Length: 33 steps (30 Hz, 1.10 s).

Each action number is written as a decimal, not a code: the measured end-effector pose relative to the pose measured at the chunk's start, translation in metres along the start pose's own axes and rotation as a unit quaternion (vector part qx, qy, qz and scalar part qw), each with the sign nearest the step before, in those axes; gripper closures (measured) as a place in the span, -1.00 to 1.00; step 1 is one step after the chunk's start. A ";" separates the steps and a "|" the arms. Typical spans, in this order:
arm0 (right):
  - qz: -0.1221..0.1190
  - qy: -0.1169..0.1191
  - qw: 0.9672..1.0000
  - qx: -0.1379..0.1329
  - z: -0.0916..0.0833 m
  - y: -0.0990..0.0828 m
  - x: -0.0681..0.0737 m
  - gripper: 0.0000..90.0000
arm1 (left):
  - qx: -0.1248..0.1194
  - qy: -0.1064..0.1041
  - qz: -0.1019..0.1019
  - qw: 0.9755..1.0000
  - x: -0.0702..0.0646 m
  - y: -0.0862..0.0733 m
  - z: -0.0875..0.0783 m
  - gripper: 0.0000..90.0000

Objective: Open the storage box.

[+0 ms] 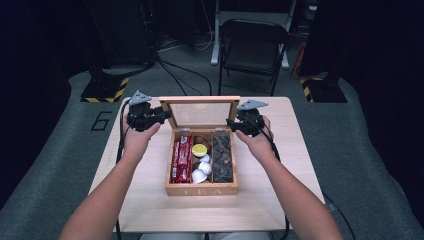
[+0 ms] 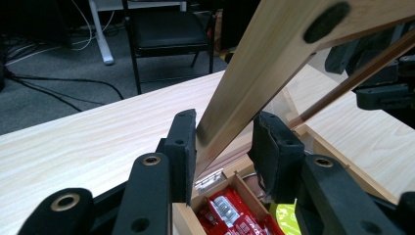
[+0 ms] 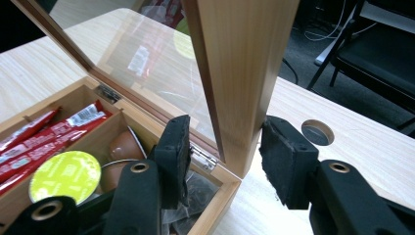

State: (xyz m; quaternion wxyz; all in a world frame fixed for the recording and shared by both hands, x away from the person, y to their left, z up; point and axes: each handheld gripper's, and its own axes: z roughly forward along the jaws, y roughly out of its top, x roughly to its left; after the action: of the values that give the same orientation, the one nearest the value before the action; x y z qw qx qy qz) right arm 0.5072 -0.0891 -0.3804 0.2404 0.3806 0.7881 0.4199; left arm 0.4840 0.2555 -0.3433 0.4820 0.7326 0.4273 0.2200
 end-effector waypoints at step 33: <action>0.018 -0.019 0.999 0.018 0.035 -0.012 -0.009 0.44 | -0.005 0.007 -0.020 1.000 0.009 0.008 0.013 0.41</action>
State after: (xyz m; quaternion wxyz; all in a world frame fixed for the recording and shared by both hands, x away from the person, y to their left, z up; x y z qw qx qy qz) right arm 0.5324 -0.0836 -0.4083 0.2404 0.4072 0.7839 0.4024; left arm 0.5014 0.2552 -0.3425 0.4869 0.7200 0.4444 0.2170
